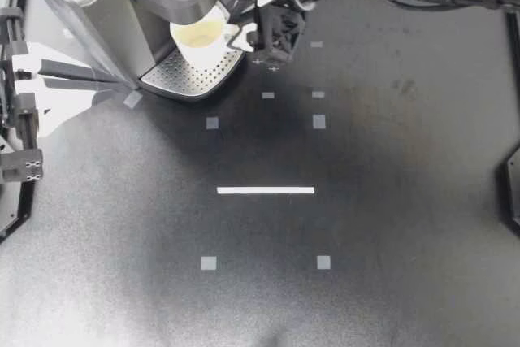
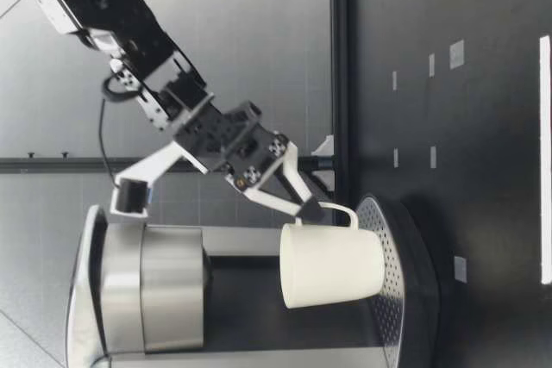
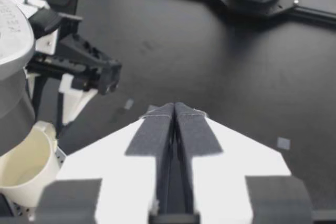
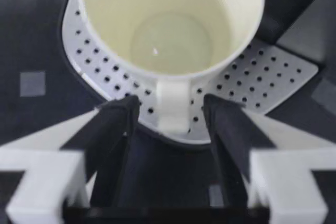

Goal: Place the coffee capsule inside the capsule container, then place the cup onto the center of the cup tray.

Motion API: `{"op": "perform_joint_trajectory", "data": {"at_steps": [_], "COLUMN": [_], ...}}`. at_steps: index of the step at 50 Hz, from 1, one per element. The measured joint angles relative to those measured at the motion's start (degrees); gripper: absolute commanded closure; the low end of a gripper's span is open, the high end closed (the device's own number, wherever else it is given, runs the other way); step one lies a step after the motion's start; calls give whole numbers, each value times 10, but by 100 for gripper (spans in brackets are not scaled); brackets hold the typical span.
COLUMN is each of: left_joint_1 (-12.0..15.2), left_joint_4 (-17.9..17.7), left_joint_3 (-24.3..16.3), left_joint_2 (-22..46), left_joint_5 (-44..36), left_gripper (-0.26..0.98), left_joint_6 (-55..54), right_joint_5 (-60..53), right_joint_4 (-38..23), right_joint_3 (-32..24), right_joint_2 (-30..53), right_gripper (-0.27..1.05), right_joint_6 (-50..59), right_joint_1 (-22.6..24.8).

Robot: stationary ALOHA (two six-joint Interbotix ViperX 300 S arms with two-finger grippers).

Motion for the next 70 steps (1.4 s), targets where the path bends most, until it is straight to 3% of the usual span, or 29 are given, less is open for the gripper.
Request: {"op": "perform_joint_trajectory", "data": {"at_steps": [8,12,21,33,42,49,58,65,70], "left_joint_1": [2,15,94,176,192,196,232,268,292], "left_joint_4": [25,38,56,58,54,18,-90,-163,-185], "left_joint_3": [0,0,-12,-73,-148,-218,-299,-331,-342], "left_joint_2": [0,1,24,67,127,167,217,252,270], "left_joint_5": [0,0,0,35,125,192,251,262,264], "left_gripper": [61,61,61,61,61,61,61,61,61], "left_joint_6": [-1,-8,-16,-10,47,120,244,314,334], "right_joint_5": [-20,-36,-57,-61,-62,-62,-62,-62,-62], "right_joint_4": [0,2,16,76,105,108,113,114,116], "right_joint_3": [56,87,159,225,240,242,251,265,274], "right_joint_2": [-57,-88,-156,-221,-231,-231,-231,-234,-242], "right_gripper": [20,20,23,43,49,49,49,50,51], "right_joint_6": [2,4,13,22,22,23,21,21,21], "right_joint_1": [0,1,1,3,29,54,64,65,65]}}
